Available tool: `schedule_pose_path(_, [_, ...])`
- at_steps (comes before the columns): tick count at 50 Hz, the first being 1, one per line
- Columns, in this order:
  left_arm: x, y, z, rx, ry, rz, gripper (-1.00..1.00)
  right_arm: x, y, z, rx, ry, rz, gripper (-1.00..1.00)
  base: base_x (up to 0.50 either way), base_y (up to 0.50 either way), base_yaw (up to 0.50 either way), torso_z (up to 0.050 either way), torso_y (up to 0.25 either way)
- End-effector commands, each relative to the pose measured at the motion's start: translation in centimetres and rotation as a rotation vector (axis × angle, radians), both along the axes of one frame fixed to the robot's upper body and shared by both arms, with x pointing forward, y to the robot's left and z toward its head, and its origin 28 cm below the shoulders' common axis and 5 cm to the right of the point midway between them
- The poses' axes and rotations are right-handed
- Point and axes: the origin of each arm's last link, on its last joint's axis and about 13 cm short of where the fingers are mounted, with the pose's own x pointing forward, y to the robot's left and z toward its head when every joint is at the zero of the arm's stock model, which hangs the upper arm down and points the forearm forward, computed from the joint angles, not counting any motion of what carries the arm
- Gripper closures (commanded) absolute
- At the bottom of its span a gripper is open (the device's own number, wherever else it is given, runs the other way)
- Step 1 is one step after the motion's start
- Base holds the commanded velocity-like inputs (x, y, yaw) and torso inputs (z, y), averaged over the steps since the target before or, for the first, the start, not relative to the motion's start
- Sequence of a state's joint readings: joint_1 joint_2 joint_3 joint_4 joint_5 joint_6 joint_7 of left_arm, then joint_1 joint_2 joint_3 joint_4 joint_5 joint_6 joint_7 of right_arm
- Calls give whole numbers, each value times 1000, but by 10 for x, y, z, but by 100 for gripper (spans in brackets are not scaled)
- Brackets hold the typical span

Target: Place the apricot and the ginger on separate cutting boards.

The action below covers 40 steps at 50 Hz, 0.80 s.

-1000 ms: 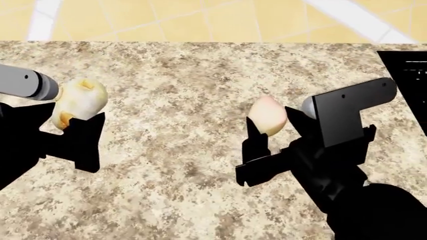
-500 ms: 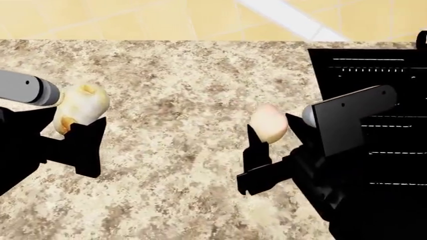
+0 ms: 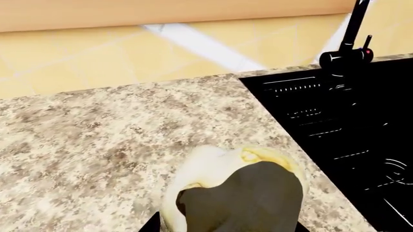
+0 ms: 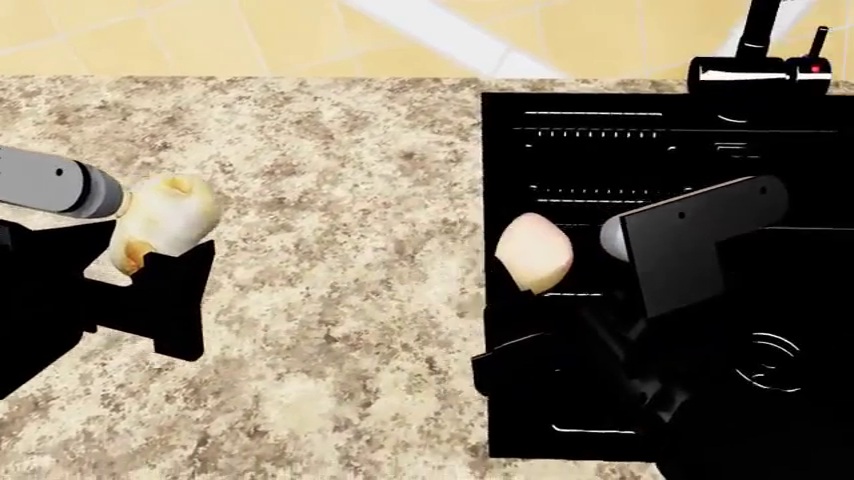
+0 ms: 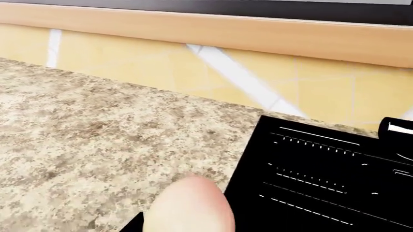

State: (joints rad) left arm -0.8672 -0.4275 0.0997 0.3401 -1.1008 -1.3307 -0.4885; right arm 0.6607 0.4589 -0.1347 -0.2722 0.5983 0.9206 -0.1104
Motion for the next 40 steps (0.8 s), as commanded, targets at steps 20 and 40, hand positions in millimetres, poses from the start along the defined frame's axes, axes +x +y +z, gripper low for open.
schedule_pose_path(20, [1, 0, 1, -58, -25, -8, 100, 3, 2, 4, 14, -16, 17, 100, -30, -489, 0, 0, 1])
schedule_pose_path(40, [1, -2, 1, -62, -28, -11, 100, 2, 2, 3, 14, -14, 24, 100, -23, -500, 0, 0, 1])
